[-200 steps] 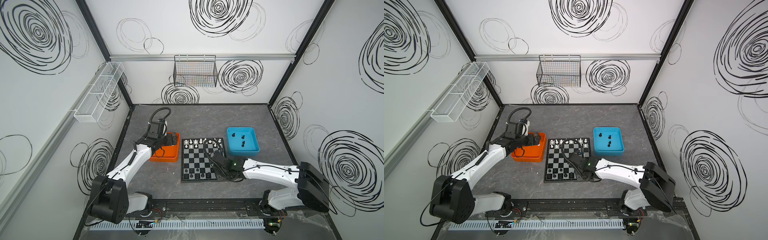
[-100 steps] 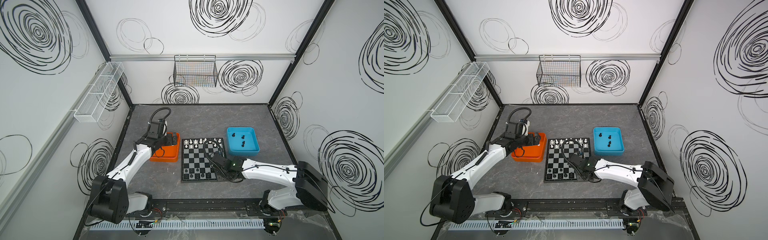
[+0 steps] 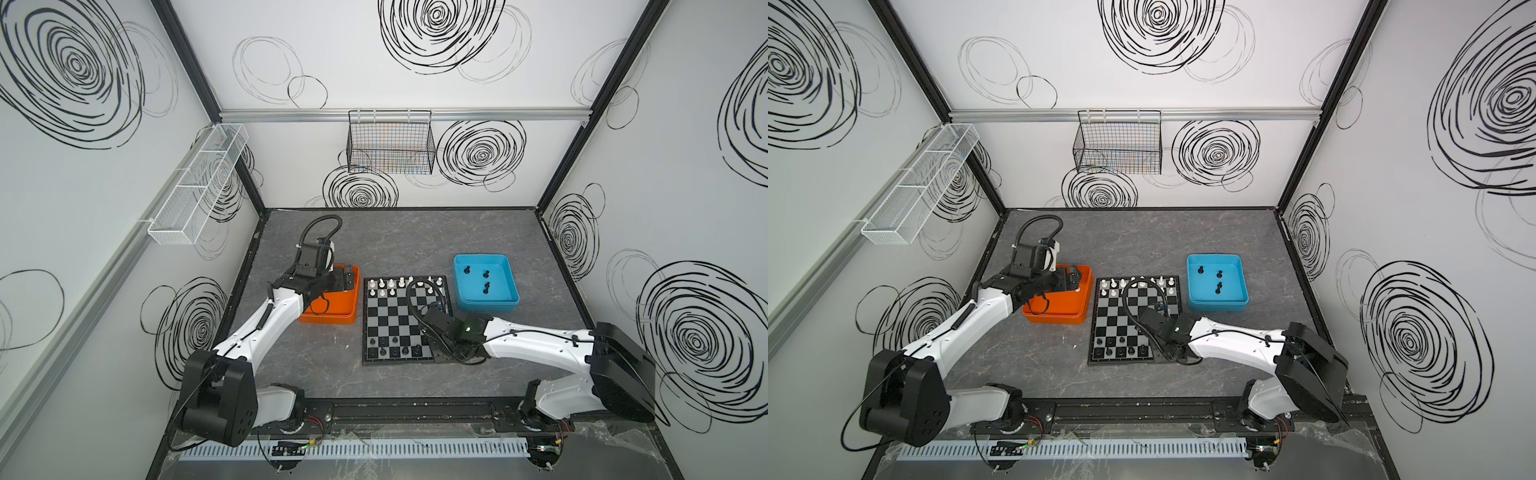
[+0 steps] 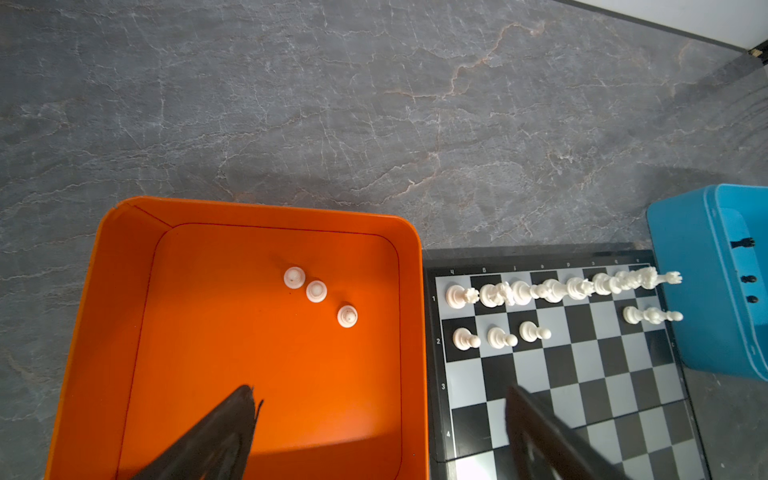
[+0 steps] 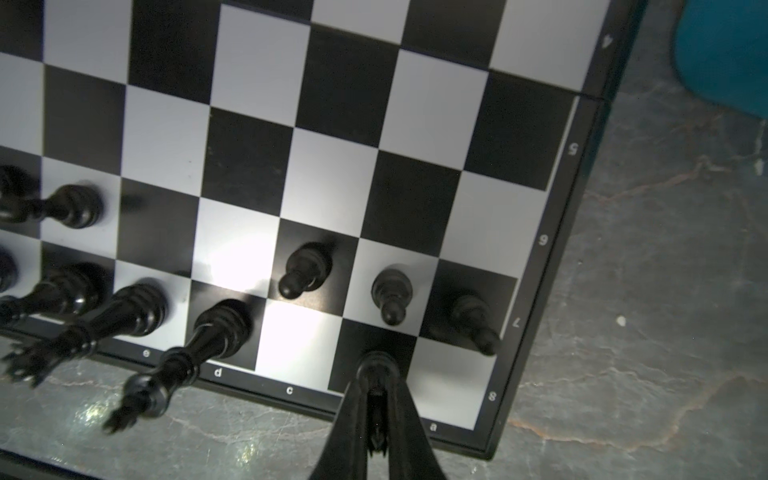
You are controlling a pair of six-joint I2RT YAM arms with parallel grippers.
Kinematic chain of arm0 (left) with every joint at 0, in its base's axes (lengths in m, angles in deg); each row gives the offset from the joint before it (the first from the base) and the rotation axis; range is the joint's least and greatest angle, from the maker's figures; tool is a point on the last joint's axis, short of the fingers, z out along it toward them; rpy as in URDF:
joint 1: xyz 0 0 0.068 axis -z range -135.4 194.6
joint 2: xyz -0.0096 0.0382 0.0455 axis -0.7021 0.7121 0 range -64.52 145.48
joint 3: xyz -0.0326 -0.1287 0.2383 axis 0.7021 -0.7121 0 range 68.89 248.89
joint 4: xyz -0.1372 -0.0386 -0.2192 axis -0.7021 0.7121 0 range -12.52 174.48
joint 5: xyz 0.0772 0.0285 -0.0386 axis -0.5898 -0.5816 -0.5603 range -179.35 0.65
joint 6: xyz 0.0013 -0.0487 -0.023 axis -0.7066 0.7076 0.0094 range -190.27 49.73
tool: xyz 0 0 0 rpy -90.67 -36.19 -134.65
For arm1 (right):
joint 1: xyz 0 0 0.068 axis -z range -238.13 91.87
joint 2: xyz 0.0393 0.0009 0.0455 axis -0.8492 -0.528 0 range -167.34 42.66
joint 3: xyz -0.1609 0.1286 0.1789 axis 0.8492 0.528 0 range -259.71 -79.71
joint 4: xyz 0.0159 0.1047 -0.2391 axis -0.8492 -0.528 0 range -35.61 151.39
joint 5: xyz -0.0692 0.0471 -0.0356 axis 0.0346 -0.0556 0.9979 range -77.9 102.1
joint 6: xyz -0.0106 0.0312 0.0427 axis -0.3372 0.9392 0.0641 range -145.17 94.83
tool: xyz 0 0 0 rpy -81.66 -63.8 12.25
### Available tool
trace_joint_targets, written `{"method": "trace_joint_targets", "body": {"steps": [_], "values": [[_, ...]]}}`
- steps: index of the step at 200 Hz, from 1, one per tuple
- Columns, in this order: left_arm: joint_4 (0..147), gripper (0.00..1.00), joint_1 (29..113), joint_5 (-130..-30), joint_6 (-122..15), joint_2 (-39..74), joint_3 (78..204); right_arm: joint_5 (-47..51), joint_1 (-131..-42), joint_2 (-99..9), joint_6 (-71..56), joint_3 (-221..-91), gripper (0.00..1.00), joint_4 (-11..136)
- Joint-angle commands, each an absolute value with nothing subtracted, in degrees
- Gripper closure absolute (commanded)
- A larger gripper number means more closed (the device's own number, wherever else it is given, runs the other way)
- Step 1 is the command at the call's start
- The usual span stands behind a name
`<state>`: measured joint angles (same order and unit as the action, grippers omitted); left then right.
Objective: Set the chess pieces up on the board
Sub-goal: 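Lower the black piece toward an empty square in the black back row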
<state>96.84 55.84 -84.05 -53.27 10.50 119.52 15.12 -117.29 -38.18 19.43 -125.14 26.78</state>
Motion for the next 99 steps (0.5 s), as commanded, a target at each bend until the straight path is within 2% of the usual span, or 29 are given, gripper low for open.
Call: {"method": "trace_joint_targets", "body": {"steps": [1,99], "values": [[94.9,0.04,56.2,-84.1,-52.8,11.1,119.3,16.3,-117.0,-38.5,19.8,-124.6,0.89,27.3],[94.7,0.04,56.2,-83.7,-52.7,11.2,119.4,15.4,-117.0,-39.1,19.5,-124.5,0.88,26.9]]}}
